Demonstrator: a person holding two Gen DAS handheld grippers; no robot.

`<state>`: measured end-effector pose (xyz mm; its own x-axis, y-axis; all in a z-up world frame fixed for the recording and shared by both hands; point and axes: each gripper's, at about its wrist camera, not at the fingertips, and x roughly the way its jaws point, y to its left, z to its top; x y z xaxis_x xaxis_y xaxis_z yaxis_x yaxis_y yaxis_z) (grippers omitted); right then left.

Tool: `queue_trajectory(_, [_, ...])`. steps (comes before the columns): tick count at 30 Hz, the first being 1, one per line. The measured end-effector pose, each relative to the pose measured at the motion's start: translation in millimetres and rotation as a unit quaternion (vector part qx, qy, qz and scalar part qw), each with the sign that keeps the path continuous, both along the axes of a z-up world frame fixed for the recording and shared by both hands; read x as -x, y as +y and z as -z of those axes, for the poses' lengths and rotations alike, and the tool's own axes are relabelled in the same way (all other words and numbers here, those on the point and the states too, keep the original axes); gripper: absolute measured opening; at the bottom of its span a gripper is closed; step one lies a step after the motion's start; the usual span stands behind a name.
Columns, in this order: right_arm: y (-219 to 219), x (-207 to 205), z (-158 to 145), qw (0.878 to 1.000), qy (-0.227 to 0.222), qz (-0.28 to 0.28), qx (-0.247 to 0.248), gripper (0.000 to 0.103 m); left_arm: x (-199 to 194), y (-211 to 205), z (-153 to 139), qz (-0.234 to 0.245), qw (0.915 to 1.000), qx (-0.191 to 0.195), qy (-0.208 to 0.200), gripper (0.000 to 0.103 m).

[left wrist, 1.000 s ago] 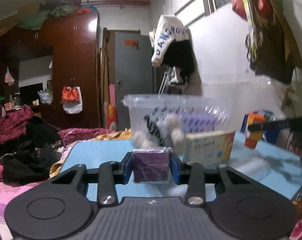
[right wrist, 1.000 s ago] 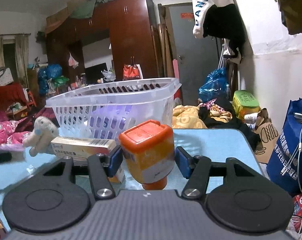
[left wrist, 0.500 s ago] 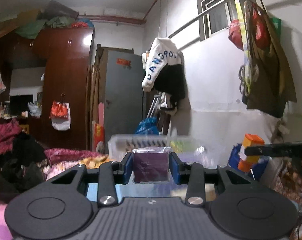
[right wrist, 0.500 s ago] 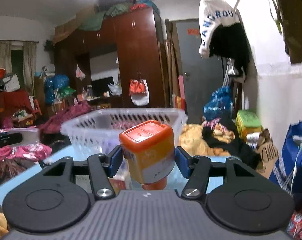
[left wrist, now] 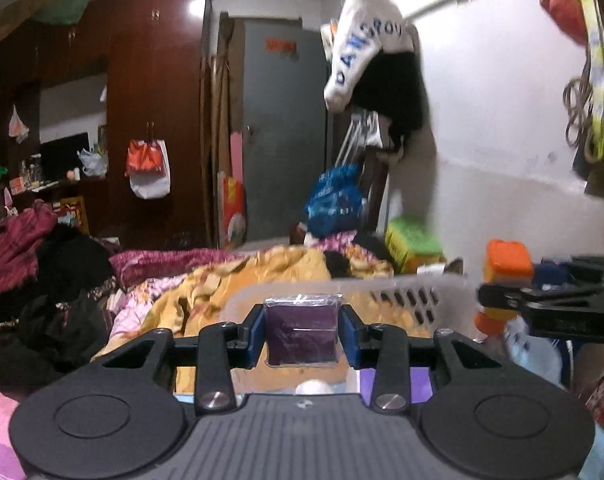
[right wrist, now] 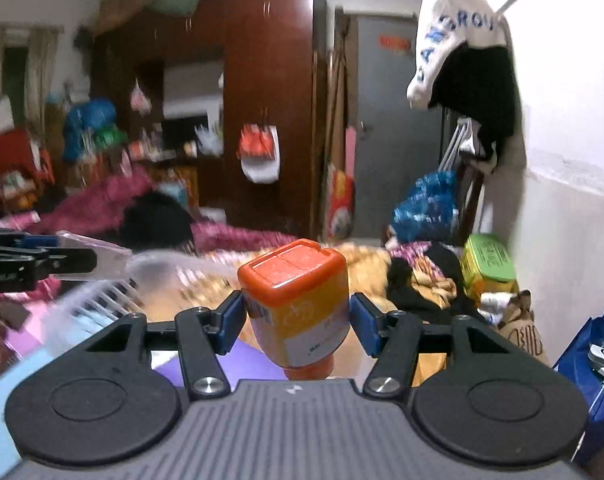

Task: Organize objects
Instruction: 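Lower both held items into the basket and open both grippers, then close both grippers on the white-and-orange medicine box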

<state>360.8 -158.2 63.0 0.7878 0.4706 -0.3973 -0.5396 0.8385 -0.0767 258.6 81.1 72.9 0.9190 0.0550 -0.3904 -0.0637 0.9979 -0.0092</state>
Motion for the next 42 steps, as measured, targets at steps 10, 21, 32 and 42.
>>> queue_trajectory(10, [15.9,-7.5,20.8,1.0,0.004,0.019,0.021,0.087,-1.6,2.3,22.5,0.007,1.0,-0.003,-0.006,0.083])
queue_trajectory(21, [-79.5,93.8,26.8,0.992,-0.013,-0.005,-0.128,0.103,135.5,15.9,34.5,0.043,0.9936,0.005,-0.105,0.088])
queue_trajectory(32, [-119.1,152.6,104.6,0.986,0.035,-0.04,-0.158,0.103,197.3,34.1,104.8,0.016,0.9944,0.041,-0.096,0.09])
queue_trajectory(42, [-114.0,146.8,108.7,0.988,0.036,-0.054,-0.142,0.103,190.2,-8.9,98.3,0.07,0.9906,0.024,-0.115,0.09])
